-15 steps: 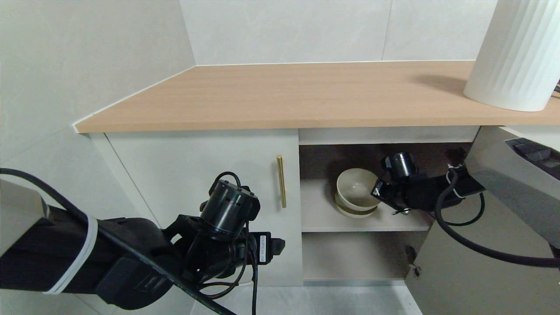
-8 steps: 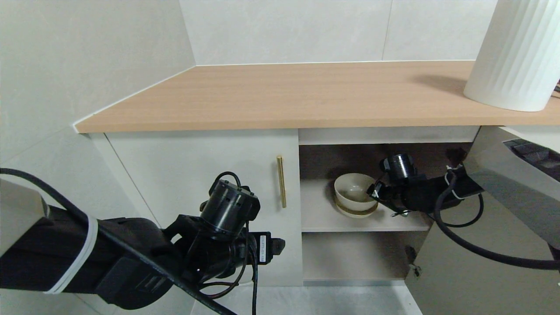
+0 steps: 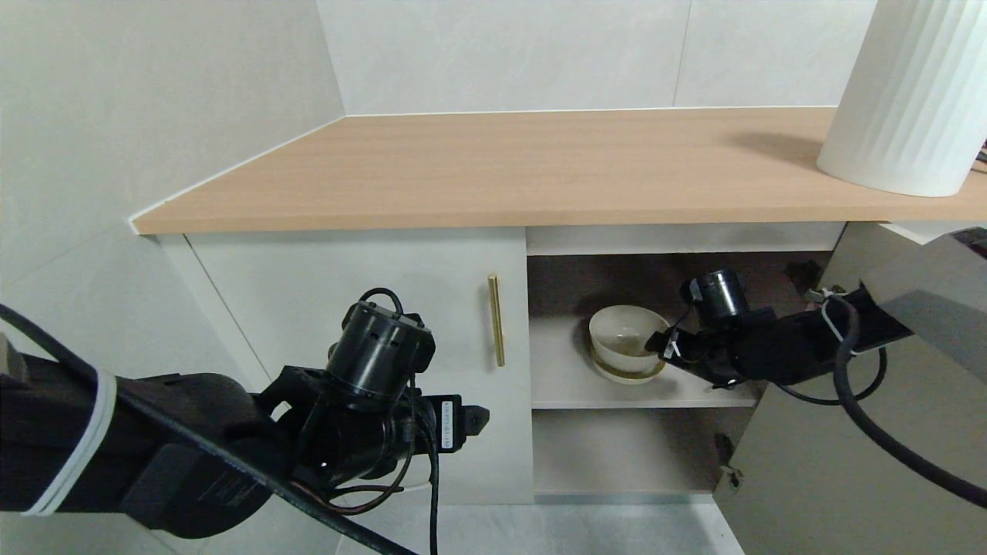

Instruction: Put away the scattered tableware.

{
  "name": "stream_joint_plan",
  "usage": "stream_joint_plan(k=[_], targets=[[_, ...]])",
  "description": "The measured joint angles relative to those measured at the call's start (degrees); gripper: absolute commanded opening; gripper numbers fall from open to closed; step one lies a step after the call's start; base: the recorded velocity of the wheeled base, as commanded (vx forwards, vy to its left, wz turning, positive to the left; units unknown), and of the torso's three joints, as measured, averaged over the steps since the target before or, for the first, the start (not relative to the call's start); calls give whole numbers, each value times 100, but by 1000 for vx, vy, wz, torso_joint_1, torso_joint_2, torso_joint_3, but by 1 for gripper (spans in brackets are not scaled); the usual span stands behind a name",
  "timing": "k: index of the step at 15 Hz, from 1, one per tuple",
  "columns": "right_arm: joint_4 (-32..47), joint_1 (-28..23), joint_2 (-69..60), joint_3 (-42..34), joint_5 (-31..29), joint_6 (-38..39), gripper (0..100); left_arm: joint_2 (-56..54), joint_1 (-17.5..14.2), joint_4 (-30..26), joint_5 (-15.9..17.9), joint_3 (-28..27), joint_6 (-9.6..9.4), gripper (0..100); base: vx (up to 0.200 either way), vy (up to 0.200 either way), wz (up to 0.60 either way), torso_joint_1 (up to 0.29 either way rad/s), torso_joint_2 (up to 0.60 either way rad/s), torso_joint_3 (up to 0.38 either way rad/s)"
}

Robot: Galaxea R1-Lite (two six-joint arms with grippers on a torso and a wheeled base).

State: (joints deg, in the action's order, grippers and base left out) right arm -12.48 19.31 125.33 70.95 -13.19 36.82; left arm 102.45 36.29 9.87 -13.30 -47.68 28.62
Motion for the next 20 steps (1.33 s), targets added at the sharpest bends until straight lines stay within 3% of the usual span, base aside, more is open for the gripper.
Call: stream_joint_plan(k=[4, 9, 11, 14, 20], targets=[[151, 277, -1312, -1145, 492, -931, 100, -612, -265, -350, 20, 90, -141, 100, 0, 0, 0, 0, 0, 0], [1738, 568, -3222, -1764, 985, -1334, 100, -1273, -485, -427, -13, 472, -249, 100, 0, 0, 0, 0, 0, 0], [1957, 811, -3741, -1985, 1000, -1358, 100, -1401, -507, -422, -16, 540, -249, 100, 0, 0, 0, 0, 0, 0], [1979, 1087, -4052, -2170, 939, -1364, 100, -1356, -507, -394, -18, 553, -230, 100, -200, 0, 0, 4, 2, 2], [1990, 1162, -4052, -2264, 874, -1380, 100, -1135, -484, -380, -38, 549, -211, 100, -200, 0, 0, 2, 2, 3]])
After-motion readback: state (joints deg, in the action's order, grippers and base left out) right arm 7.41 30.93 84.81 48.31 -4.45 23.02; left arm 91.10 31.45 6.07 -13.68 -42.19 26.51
